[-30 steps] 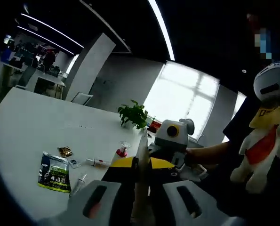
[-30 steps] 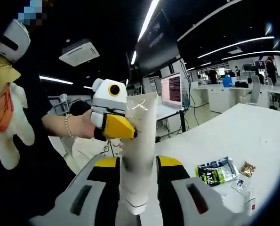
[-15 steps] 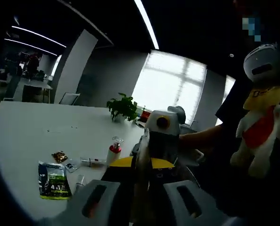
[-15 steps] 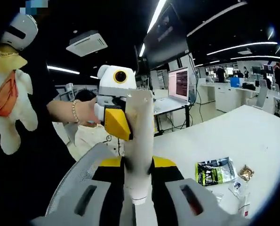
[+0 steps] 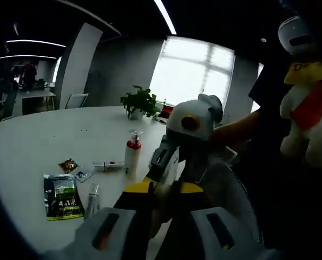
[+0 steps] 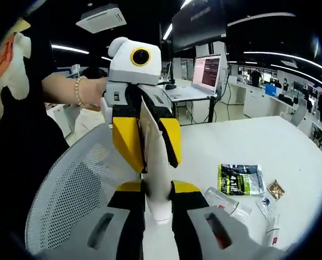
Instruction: Arrange the skincare products in the storage area until every visible bottle or jar stands upright without overlapping.
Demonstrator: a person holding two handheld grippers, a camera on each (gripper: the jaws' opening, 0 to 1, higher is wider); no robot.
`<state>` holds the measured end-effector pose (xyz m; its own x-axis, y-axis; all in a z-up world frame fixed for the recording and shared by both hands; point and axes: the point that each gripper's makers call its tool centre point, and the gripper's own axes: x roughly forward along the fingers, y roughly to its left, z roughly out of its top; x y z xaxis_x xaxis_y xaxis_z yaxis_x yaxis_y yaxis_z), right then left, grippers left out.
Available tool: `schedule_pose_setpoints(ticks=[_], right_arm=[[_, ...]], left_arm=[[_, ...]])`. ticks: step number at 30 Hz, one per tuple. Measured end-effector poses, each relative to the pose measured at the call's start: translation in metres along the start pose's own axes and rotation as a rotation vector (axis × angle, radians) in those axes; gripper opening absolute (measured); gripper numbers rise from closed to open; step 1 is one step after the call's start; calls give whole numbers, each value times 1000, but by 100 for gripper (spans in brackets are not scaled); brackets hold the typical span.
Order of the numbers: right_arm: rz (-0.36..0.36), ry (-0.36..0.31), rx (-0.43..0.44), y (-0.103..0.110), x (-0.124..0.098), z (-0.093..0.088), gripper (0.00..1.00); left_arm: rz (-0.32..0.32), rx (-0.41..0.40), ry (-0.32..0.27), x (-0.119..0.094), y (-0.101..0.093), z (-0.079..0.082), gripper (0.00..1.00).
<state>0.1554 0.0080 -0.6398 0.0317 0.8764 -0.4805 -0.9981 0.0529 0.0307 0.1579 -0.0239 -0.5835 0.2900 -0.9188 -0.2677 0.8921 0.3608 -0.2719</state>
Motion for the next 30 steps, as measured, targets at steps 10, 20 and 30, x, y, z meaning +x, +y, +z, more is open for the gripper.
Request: schedule_pose_setpoints(ticks=[10, 20, 30], right_arm=[[-44, 76, -25, -6, 5, -23, 17], [-70, 127, -44, -10, 8, -34, 17], [-70, 113, -42, -14, 9, -36, 18]], left_arm=[[9, 4, 62, 11, 6, -22, 10], [16, 7, 89, 18, 11, -31, 11], [7, 18, 106, 18, 14, -33, 12]])
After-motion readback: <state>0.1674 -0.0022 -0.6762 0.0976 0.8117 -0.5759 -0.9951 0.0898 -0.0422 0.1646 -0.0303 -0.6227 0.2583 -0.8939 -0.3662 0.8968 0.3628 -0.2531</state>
